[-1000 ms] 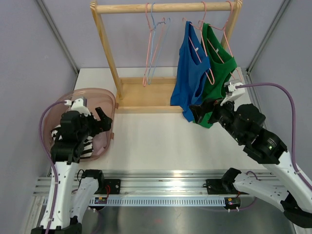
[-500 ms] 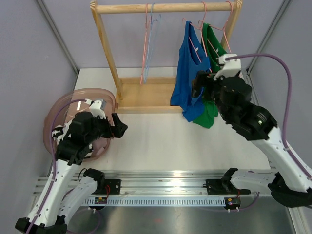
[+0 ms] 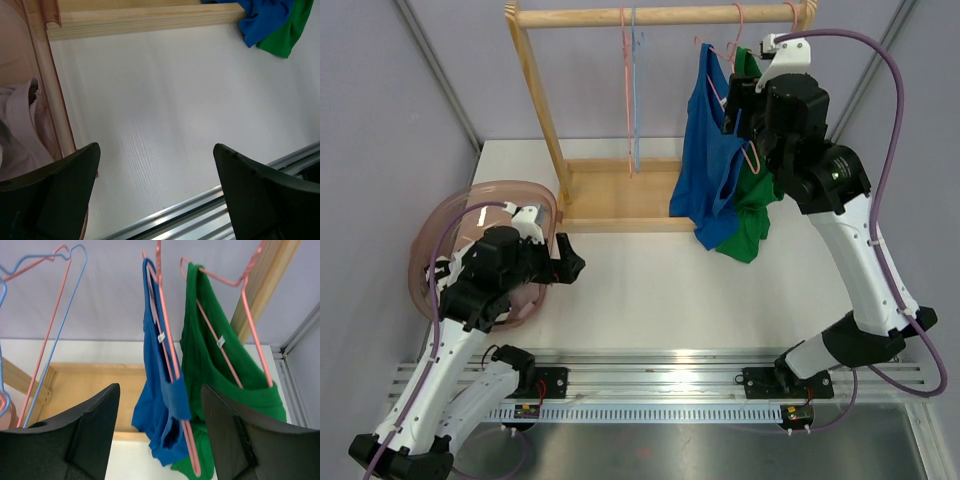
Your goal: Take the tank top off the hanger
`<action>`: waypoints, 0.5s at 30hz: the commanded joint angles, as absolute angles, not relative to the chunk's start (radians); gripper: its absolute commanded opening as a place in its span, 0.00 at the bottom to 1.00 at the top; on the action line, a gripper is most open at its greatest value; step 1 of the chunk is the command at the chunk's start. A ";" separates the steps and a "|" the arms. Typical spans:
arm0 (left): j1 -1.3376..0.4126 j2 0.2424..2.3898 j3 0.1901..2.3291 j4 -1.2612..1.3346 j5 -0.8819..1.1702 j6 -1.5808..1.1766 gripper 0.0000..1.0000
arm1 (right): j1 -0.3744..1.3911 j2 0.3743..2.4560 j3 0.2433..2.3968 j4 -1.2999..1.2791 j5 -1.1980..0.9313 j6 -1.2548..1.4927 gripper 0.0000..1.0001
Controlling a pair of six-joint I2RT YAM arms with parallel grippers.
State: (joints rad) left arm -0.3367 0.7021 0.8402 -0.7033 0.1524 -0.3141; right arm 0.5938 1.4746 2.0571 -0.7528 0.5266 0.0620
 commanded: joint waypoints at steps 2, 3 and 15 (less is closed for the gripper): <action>-0.350 0.707 0.839 -0.680 0.132 -0.318 0.99 | 0.523 1.584 2.233 -0.804 0.407 0.006 0.71; -0.351 0.709 0.841 -0.680 0.130 -0.316 0.99 | 0.506 1.630 2.262 -0.816 0.366 -0.021 0.69; -0.351 0.721 0.842 -0.684 0.123 -0.318 0.99 | 0.397 1.896 2.577 -0.905 0.270 -0.072 0.46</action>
State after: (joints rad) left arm -0.3466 0.7139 0.8402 -0.7094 0.1371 -0.3141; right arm 0.4217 1.8900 2.5172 -0.8883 0.3447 -0.0498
